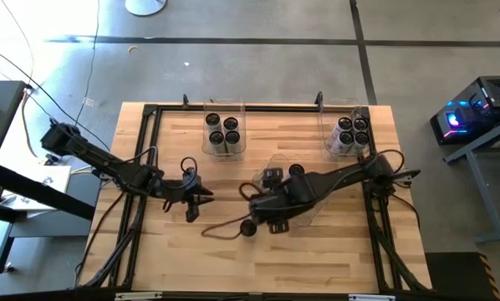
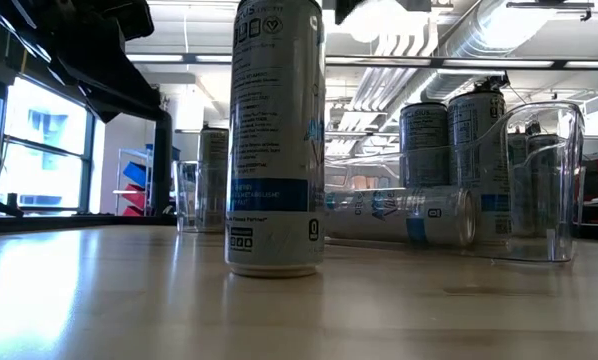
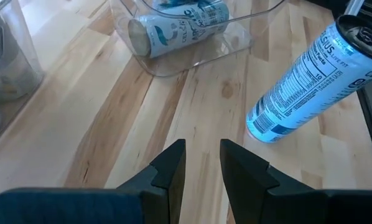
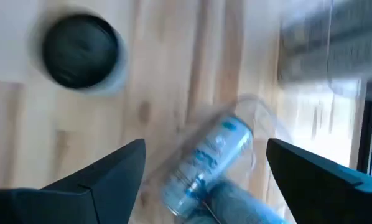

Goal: Sort soda cans
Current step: Remove the white/blue soda can from the transparent bin

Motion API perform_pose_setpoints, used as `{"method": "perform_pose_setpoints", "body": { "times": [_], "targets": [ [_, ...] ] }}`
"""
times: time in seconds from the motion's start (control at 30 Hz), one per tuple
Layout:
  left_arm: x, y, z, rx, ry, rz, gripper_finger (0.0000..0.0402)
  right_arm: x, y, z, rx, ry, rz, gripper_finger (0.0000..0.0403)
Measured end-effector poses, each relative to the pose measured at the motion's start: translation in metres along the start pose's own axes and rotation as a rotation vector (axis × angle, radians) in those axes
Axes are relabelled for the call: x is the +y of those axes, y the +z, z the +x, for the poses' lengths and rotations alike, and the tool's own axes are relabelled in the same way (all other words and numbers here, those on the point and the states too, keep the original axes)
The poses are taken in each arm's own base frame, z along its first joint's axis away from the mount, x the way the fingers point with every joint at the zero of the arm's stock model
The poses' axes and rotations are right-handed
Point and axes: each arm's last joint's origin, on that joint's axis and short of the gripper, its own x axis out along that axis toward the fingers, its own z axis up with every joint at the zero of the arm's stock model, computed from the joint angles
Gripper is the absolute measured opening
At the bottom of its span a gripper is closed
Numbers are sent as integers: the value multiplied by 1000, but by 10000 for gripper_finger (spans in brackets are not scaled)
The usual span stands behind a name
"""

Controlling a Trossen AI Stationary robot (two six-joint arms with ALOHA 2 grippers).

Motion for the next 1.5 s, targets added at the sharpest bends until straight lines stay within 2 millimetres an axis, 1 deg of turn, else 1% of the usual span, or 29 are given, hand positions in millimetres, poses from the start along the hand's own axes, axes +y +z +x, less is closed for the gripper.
{"method": "perform_pose_setpoints", "body": {
  "times": [0.07,0.17,0.27,0.37,0.5,0.63,0.8,1.0,1.17,1.23,1.33,1.5],
  "targets": [
    [-1,-1,0,-4,3,19,91,-6,-10,15,33,-16,41,330],
    [-2,-2,-1,-9,11,33,91,-17,-33,42,98,-38,140,330],
    [-2,-2,-1,-12,16,35,91,-31,-51,65,107,-61,261,330],
    [-2,-2,-1,-14,17,35,91,-42,-59,87,94,-51,359,330],
    [-2,-1,-1,-22,30,34,91,-52,-64,111,74,-12,428,330],
    [-2,-1,-1,-27,39,34,91,-58,-69,124,68,-15,448,329],
    [-2,-1,-1,-32,37,32,91,-61,-71,131,50,-14,465,329],
    [-2,-1,-1,-32,37,32,91,-59,-75,138,57,-14,455,329],
    [-2,-1,-1,-32,36,32,91,-52,-88,154,69,13,408,329],
    [-2,-1,-1,-32,36,32,91,-49,-92,161,63,19,413,329],
    [-2,-1,-1,-33,36,32,91,-47,-96,166,53,43,417,329],
    [-2,-1,-1,-33,38,31,91,-50,-102,175,51,77,455,329]
  ]
}}
